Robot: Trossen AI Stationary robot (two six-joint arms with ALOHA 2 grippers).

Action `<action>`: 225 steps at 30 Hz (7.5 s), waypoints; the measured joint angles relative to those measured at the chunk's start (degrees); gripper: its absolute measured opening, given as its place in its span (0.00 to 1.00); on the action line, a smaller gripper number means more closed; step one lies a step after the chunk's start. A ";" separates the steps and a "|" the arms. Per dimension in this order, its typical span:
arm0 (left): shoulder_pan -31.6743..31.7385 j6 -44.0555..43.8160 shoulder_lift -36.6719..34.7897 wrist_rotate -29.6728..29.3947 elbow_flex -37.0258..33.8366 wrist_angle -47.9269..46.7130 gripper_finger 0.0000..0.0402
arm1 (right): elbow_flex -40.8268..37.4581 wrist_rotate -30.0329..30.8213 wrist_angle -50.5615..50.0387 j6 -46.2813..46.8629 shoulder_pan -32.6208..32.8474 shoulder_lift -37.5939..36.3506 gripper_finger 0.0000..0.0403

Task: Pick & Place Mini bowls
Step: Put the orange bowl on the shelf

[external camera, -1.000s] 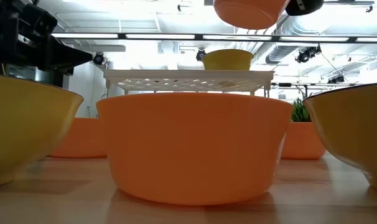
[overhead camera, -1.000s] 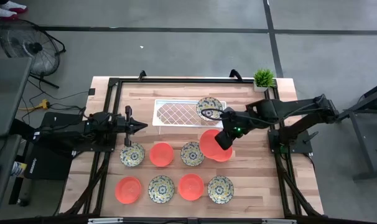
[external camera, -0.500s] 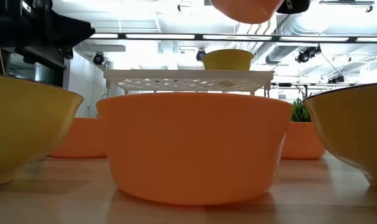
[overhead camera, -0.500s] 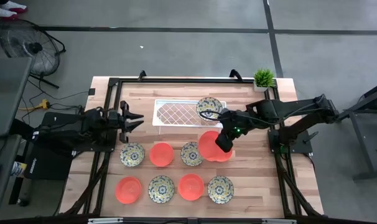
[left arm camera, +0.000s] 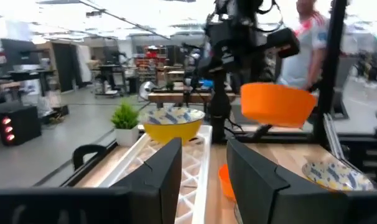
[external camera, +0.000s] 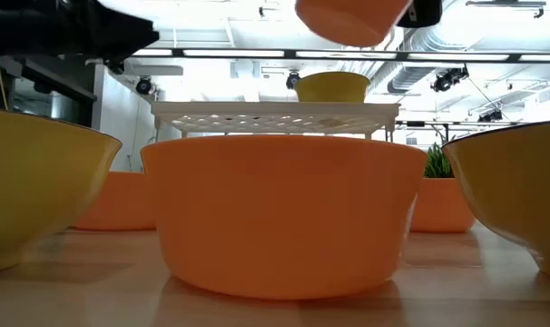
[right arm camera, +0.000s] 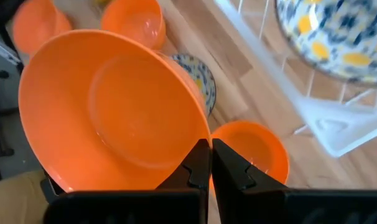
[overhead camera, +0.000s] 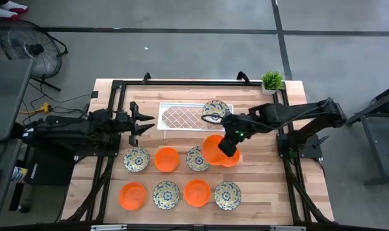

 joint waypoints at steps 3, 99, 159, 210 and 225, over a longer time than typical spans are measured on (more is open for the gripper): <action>-0.02 2.85 5.11 3.26 2.79 0.24 0.31 | 0.00 -0.20 -0.42 2.53 0.25 1.82 0.00; -21.76 54.07 70.21 -13.19 68.79 -56.97 0.31 | -0.02 -10.93 -4.06 9.22 -6.08 9.25 0.00; -26.62 92.29 76.71 -25.62 68.79 -43.15 0.31 | -0.02 -17.38 -6.47 -0.90 -2.63 8.27 0.00; -24.24 99.52 76.67 -25.73 68.77 -41.66 0.31 | -0.04 -22.49 -1.59 -7.36 -8.56 8.34 0.00; -24.30 94.74 77.97 -29.14 68.68 -46.01 0.12 | 0.06 -22.87 1.96 -4.18 -8.48 8.30 0.00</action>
